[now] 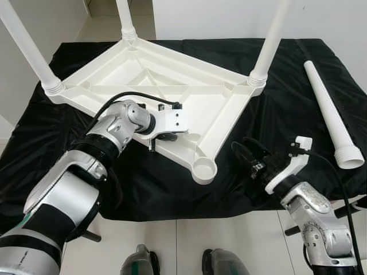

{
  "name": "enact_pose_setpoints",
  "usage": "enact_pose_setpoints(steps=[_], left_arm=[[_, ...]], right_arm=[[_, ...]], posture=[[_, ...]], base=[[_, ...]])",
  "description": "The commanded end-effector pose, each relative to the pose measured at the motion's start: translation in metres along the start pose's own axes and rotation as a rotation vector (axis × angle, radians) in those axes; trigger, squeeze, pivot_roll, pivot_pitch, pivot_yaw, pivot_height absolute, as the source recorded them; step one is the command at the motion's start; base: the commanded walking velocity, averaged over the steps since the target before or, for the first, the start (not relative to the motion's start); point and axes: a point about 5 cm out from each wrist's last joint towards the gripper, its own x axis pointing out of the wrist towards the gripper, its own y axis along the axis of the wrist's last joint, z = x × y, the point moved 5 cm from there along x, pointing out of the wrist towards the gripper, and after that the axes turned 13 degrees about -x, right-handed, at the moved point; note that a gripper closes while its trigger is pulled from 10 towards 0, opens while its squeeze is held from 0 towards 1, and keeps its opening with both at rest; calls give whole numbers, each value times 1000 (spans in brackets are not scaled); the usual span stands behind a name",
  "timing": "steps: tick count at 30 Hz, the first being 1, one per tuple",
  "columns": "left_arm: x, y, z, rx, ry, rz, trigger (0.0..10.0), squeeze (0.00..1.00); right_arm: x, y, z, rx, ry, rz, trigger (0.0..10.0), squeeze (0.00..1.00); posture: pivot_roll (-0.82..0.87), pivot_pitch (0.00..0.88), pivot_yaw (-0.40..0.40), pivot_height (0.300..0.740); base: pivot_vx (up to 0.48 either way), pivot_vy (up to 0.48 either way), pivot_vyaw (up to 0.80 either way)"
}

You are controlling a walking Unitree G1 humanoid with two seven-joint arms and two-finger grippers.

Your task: Building children table

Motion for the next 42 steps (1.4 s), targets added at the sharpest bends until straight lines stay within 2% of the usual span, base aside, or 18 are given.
enact_pose_setpoints(steps=[1, 5, 6, 7, 10, 17, 18, 31, 32, 37, 38, 42], left_arm=[[9, -17, 13, -85, -40, -27, 0, 0], [9, -16, 14, -98, -46, -21, 0, 0], [12, -13, 19, -130, -74, -3, 3804, 0], [14, -8, 23, -172, -96, 19, 10000, 0], [18, -1, 27, -238, -109, 53, 10000, 0], [23, 8, 21, -291, -70, 99, 10000, 0], [23, 8, 21, -295, -68, 100, 10000, 1000], [26, 6, 24, -307, -65, 65, 10000, 1000], [26, 5, 25, -316, -69, 58, 10000, 0], [28, 2, 23, -341, -58, 38, 10000, 0], [27, 2, 22, -341, -56, 42, 0, 0], [27, 3, 22, -337, -58, 46, 0, 0]], right_arm=[[0, 2, 1, -7, -4, -1, 10000, 0], [0, 2, 1, -7, -5, -1, 10000, 0], [0, 2, 1, -6, -7, 0, 10000, 0], [0, 2, 0, -4, -8, 1, 10000, 0], [0, 2, 0, -1, -8, 3, 10000, 0], [0, 3, 0, -1, -10, 4, 10000, 0], [0, 3, 0, -1, -11, 4, 10000, 0], [0, 2, 0, 2, -22, 5, 10000, 0], [0, 2, -1, 3, -22, 5, 10000, 0], [0, 2, 0, 2, -22, 5, 10000, 0], [0, 2, 0, 2, -22, 4, 10000, 0], [0, 2, 0, 1, -23, 4, 10000, 0]], posture=[[-214, 71, 78, 740], [-214, 71, 78, 740], [-214, 73, 80, 740], [-213, 74, 79, 740], [-213, 74, 79, 740], [-217, 76, 81, 740], [-220, 76, 83, 740], [-217, 78, 88, 740], [-216, 79, 88, 740], [-217, 79, 88, 740], [-217, 79, 88, 740], [-217, 79, 88, 740]], base=[[0, 0, 0], [0, 0, 0], [0, 0, 0], [0, 0, 0], [0, 0, 0], [0, 0, 0], [0, 0, 0], [0, 0, 0], [0, 0, 0], [0, 0, 0], [0, 0, 0], [0, 0, 0]])
